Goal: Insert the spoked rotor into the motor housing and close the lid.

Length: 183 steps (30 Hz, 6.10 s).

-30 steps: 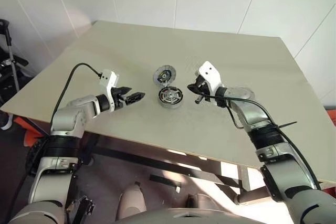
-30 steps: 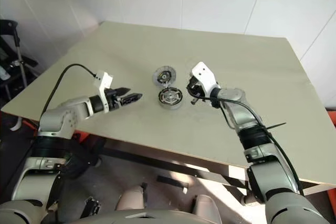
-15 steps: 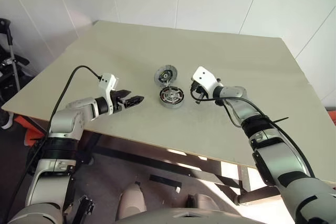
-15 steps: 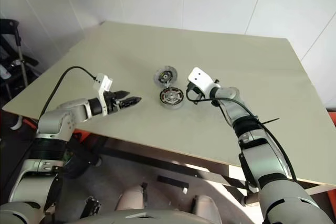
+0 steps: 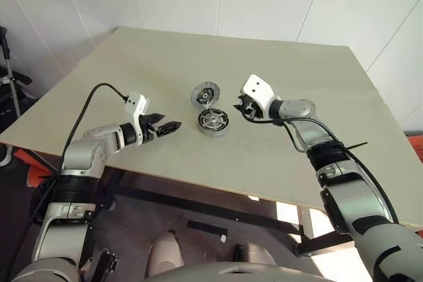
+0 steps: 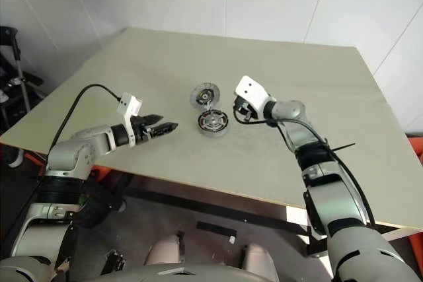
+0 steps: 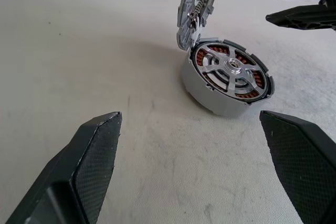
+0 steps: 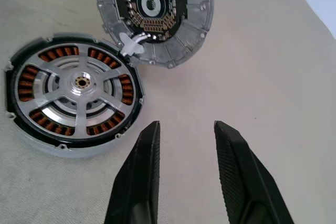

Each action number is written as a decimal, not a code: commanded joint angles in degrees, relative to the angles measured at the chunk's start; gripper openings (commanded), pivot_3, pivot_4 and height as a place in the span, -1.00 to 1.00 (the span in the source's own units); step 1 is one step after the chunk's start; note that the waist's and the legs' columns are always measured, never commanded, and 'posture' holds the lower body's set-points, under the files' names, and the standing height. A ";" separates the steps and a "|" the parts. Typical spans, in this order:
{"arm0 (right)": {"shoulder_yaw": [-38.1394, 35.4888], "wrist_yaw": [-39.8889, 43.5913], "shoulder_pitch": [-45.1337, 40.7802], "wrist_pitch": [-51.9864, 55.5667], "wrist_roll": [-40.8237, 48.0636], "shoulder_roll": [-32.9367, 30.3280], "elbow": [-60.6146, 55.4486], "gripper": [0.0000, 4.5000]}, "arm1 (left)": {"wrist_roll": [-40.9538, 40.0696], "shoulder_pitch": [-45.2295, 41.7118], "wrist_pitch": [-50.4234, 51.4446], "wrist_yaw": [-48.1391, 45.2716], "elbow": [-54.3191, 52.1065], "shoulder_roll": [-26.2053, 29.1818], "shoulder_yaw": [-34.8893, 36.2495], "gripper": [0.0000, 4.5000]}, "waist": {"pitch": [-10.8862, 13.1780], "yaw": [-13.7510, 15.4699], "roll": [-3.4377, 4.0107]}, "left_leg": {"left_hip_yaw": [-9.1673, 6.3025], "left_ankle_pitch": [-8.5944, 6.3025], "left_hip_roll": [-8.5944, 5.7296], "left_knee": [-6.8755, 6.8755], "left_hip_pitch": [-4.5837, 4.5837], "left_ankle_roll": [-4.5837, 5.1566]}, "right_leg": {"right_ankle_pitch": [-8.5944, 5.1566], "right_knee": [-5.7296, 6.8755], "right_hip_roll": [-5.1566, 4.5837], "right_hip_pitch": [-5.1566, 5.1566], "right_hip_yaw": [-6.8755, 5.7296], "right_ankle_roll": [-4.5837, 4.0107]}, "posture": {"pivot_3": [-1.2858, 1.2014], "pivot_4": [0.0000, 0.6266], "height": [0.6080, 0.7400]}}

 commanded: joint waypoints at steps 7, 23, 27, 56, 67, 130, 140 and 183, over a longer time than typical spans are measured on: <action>1.12 5.51 -4.94 -2.30 -0.60 -1.15 -0.67 0.72 | -0.19 -0.64 -1.20 0.55 -1.02 -0.12 0.79 0.99 | 0.00 -0.04 0.00 | 0.00 0.00 0.00 0.04 -0.01 0.00 | 0.00 0.01 -0.01 -0.01 0.00 0.00 | 0.03 -1.00 1.00; 5.73 11.65 -4.01 1.58 -3.37 4.56 3.96 0.72 | -0.81 1.36 -1.07 2.76 -3.03 -0.68 2.03 0.99 | 0.00 0.09 0.00 | -0.02 -0.03 0.02 0.13 -0.11 0.05 | 0.01 0.01 -0.01 -0.02 -0.05 -0.02 | 0.03 -1.00 1.00; 5.26 11.46 -2.64 3.11 -3.04 3.83 1.75 0.72 | -0.71 1.41 -1.20 2.99 -2.94 -0.80 1.79 0.99 | 0.00 0.01 -0.01 | -0.03 -0.03 0.02 0.18 -0.05 0.05 | 0.02 0.02 -0.02 0.04 -0.04 -0.03 | 0.03 -1.00 1.00; 6.67 14.05 2.09 9.08 -2.32 2.43 -7.78 0.72 | -0.37 2.41 -2.45 4.14 -2.79 -1.64 1.76 0.99 | 0.00 -0.03 0.00 | -0.05 -0.03 0.02 0.17 -0.03 0.06 | 0.02 0.03 -0.01 0.04 -0.04 -0.03 | 0.03 -1.00 1.00; 7.35 13.64 2.41 9.10 -2.73 4.24 -6.53 0.72 | -0.44 2.87 -2.64 4.69 -2.97 -1.46 2.06 0.99 | 0.00 -0.06 0.00 | -0.05 -0.04 0.02 0.17 0.03 0.06 | 0.02 0.05 -0.01 0.07 -0.03 -0.03 | 0.03 -1.00 1.00; 13.53 18.46 -3.18 13.58 -5.02 6.62 -5.54 0.07 | -1.26 6.11 -2.95 7.67 -5.62 -3.22 3.63 0.99 | 0.00 -0.11 -0.01 | -0.05 -0.04 0.03 0.11 0.17 0.06 | 0.02 0.03 0.00 0.18 -0.01 -0.04 | 0.03 -1.00 1.00; 11.81 17.48 -6.52 10.33 -5.41 5.63 -1.21 0.07 | -1.33 7.02 -2.62 7.99 -6.41 -3.52 3.39 0.99 | 0.00 -0.04 -0.01 | -0.07 -0.04 0.02 0.11 0.18 0.06 | 0.03 0.04 0.00 0.20 -0.01 -0.05 | 0.03 -1.00 1.00; 12.36 16.94 -1.56 11.79 -5.97 4.03 -5.15 -0.61 | -1.05 6.45 -2.85 7.86 -5.23 -3.41 3.41 0.99 | -0.01 -0.10 -0.01 | -0.06 -0.04 0.04 0.10 0.21 0.07 | 0.03 0.03 0.02 0.20 0.00 -0.06 | 0.03 -1.00 1.00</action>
